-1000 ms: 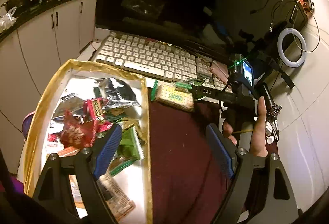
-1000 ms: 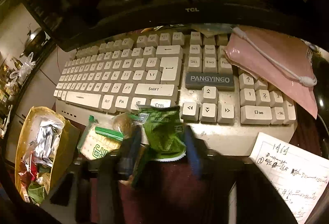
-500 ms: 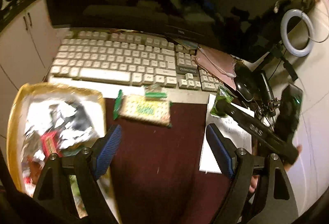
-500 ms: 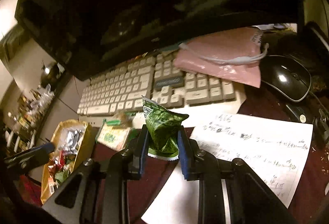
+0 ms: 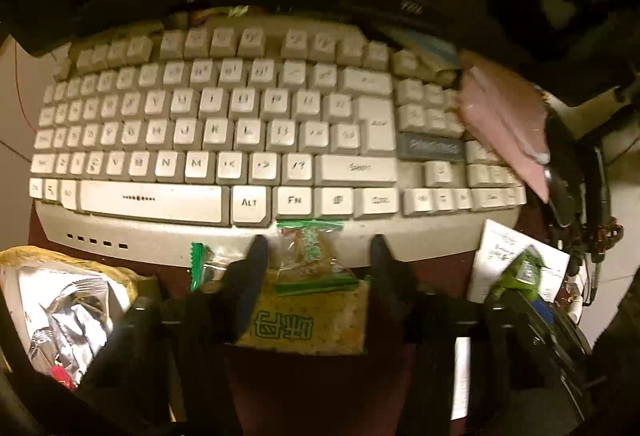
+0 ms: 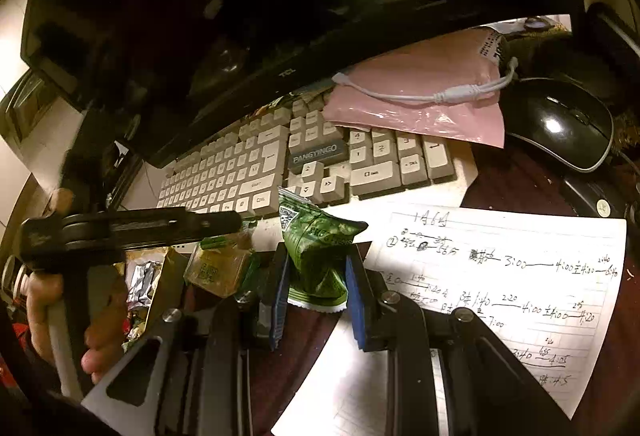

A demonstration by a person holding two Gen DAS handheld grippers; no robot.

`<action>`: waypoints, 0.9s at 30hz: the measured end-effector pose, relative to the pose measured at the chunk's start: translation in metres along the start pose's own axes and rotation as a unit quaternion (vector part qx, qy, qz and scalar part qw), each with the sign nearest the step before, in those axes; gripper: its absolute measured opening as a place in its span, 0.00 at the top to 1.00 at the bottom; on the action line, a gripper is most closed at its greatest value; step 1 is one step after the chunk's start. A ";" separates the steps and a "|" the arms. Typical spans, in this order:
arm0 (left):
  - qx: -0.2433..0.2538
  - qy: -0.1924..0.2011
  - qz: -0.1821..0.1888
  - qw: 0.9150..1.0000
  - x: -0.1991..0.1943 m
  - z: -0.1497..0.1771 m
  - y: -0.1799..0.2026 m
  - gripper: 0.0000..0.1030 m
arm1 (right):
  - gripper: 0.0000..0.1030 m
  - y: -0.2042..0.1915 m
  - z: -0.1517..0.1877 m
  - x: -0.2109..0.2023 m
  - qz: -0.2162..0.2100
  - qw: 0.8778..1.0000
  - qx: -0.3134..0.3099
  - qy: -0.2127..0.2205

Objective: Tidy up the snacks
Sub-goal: 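Carry both packets over the tray and open both grippers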

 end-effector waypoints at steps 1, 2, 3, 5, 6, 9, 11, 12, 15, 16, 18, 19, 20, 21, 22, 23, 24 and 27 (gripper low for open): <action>-0.002 -0.005 0.002 1.000 0.002 0.002 -0.001 0.61 | 0.75 0.000 0.000 0.000 0.001 1.000 -0.001 0.000; -0.005 -0.003 0.002 1.000 0.002 0.003 -0.002 0.62 | 0.75 -0.001 0.000 0.000 0.001 1.000 -0.002 0.001; -0.004 0.001 -0.003 1.000 0.000 0.005 -0.003 0.64 | 0.75 -0.001 0.000 0.000 0.001 1.000 -0.001 0.001; -0.004 0.007 -0.003 1.000 -0.005 0.009 -0.004 0.66 | 0.75 0.000 0.000 -0.001 0.001 1.000 -0.002 0.002; -0.007 0.013 0.004 1.000 -0.009 0.012 -0.004 0.66 | 0.75 0.000 0.000 0.000 0.002 1.000 -0.003 0.002; -0.008 0.036 0.031 0.999 -0.033 0.028 0.001 0.67 | 0.75 -0.003 0.002 0.000 0.000 1.000 -0.007 0.000; -0.008 0.054 0.049 0.997 -0.052 0.032 0.006 0.67 | 0.75 -0.007 0.002 -0.001 -0.003 1.000 -0.016 0.003; -0.011 0.063 0.064 0.996 -0.065 0.038 0.007 0.67 | 0.75 -0.009 0.002 -0.002 -0.005 1.000 -0.020 0.005; -0.026 0.095 0.104 0.990 -0.108 0.059 0.000 0.67 | 0.75 -0.016 0.004 -0.003 -0.015 0.999 -0.032 0.006; -0.031 0.108 0.109 0.988 -0.122 0.066 -0.005 0.67 | 0.75 -0.019 0.006 -0.003 -0.019 0.999 -0.038 0.005; -0.052 0.140 0.124 0.981 -0.157 0.085 -0.024 0.67 | 0.75 -0.025 0.008 -0.003 -0.024 0.998 -0.051 0.003; -0.066 0.155 0.128 0.977 -0.174 0.096 -0.038 0.67 | 0.75 -0.029 0.009 -0.002 -0.027 0.998 -0.056 0.002; -0.079 0.169 0.127 0.974 -0.182 0.098 -0.050 0.67 | 0.75 -0.035 0.011 -0.002 -0.037 0.997 -0.063 -0.003; -0.097 0.190 0.120 0.970 -0.196 0.109 -0.070 0.67 | 0.76 -0.039 0.013 -0.002 -0.045 0.997 -0.069 -0.006; -0.113 0.210 0.102 0.966 -0.206 0.118 -0.089 0.67 | 0.76 -0.045 0.015 -0.003 -0.051 0.995 -0.080 -0.007; -0.125 0.222 0.083 0.963 -0.210 0.124 -0.101 0.67 | 0.76 -0.050 0.016 -0.005 -0.053 0.995 -0.089 -0.006; -0.143 0.234 0.058 0.960 -0.214 0.135 -0.123 0.67 | 0.76 -0.058 0.018 -0.007 -0.058 0.994 -0.095 -0.010; -0.184 0.227 0.032 0.956 -0.205 0.160 -0.164 0.67 | 0.76 -0.096 0.027 -0.022 -0.109 0.988 -0.106 -0.016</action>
Point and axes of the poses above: each gripper's, at about its wrist camera, not at the fingertips, and x roughly the way its jaws point, y to its right, z to its underside, the point moved 10 cm from there along x, roughly the way its jaws point, and after that the axes turned 1 degree about x, right-handed, at the moved point
